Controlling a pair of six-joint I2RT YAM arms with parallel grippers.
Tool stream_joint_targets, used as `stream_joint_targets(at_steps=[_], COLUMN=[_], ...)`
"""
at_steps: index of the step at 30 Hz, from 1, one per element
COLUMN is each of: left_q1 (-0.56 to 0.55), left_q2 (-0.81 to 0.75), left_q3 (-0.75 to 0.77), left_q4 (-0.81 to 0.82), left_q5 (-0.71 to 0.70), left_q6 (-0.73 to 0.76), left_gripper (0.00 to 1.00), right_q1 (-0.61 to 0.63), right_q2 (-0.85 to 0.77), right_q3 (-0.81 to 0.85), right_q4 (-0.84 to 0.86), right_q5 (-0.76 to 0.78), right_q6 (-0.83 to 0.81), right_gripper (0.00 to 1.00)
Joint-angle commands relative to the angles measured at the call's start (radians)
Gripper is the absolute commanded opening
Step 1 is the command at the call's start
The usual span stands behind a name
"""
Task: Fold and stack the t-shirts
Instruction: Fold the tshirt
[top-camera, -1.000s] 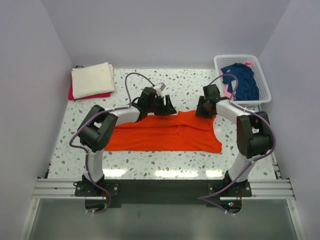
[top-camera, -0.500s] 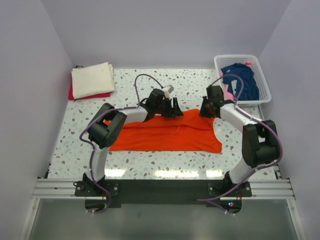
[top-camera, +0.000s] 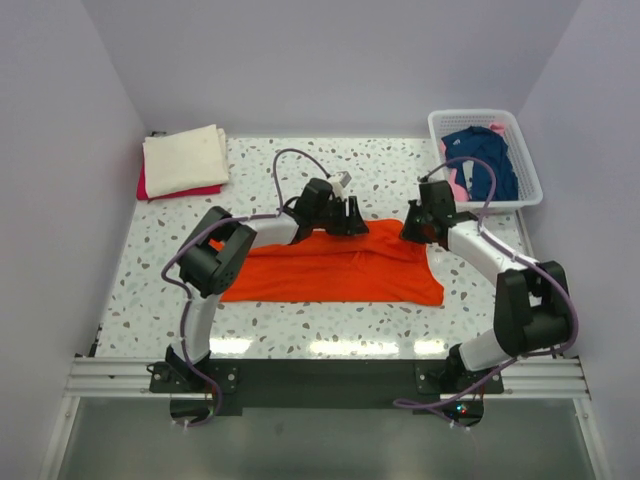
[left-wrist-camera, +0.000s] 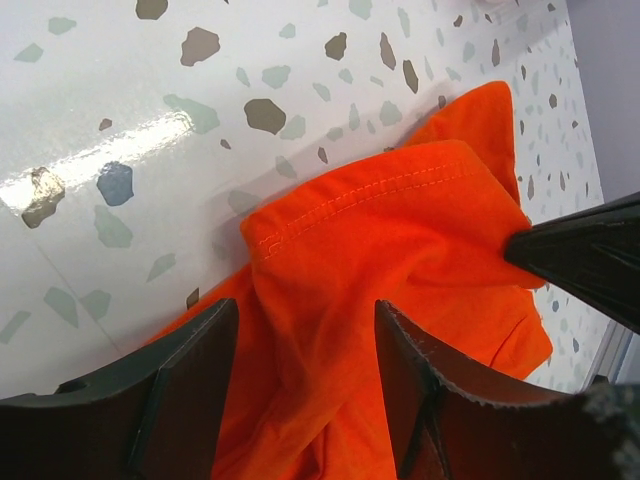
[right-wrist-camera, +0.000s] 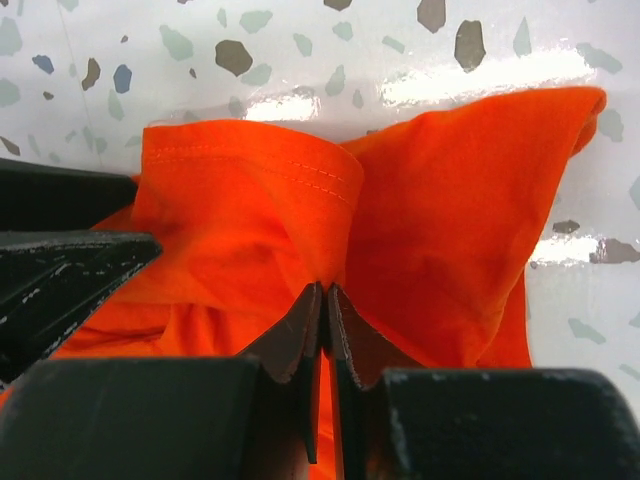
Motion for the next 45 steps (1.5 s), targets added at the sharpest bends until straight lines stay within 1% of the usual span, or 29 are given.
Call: stream_joint_targets(at_steps=[1,10,13,16,20,23,27,37,41,45], left_q1=[-0.012,-0.025,-0.029,-0.033,-0.036,-0.042,-0.048,-0.059,-0.065,-0.071], left_q2=[0.008,-0.014,-0.02,-0.032,-0.053,-0.064,-0.084,-0.156,-0.176,-0.199], left_q3=[0.048,0.036,0.022,-0.001,-0.032,-0.039,-0.059,-0.131,-0.177,-0.229], left_q4=[0.051,0.055,0.063,0.072,0.083,0.088,0.091,0.106,0.108,0.124], left_q5=[0.003,0.011,0.019,0.019,0.023,0.026,0.029,0.028,0.019,0.014], left_q6=[-0.012,-0.007,-0.009,-0.009,-0.007,-0.006,-0.002,0.01,0.021,0.025], left_gripper=[0.61,0.58,0.55,0.49,0.38,0.36,0.27,0.23,0.23,0.22], right_q1=[-0.002,-0.003,-0.002,-0.002,-0.002,0.0,-0.002,-0.002,-0.002,-0.002], right_q2=[-0.07,-0.129,-0.143,-0.157,-0.169,-0.177,-0.191,-0.199,-0.2,-0.221], right_q3=[-0.03,-0.083,-0.102,-0.12,-0.145,-0.162,-0.179,-0.217,-0.232,-0.243], right_q4=[0.032,0.026,0.029,0.031,0.037,0.04,0.04,0.051,0.06,0.061], right_q5=[-0.021,-0.022,-0.024,-0.022,-0.021,-0.019,-0.014,-0.007,-0.005,-0.005], right_q6=[-0.004,-0.01,-0.01,-0.01,-0.007,-0.002,-0.001,0.016,0.021,0.022], right_gripper=[0.07,0.07,0.07,0.07,0.08,0.08,0.08,0.11,0.16,0.25])
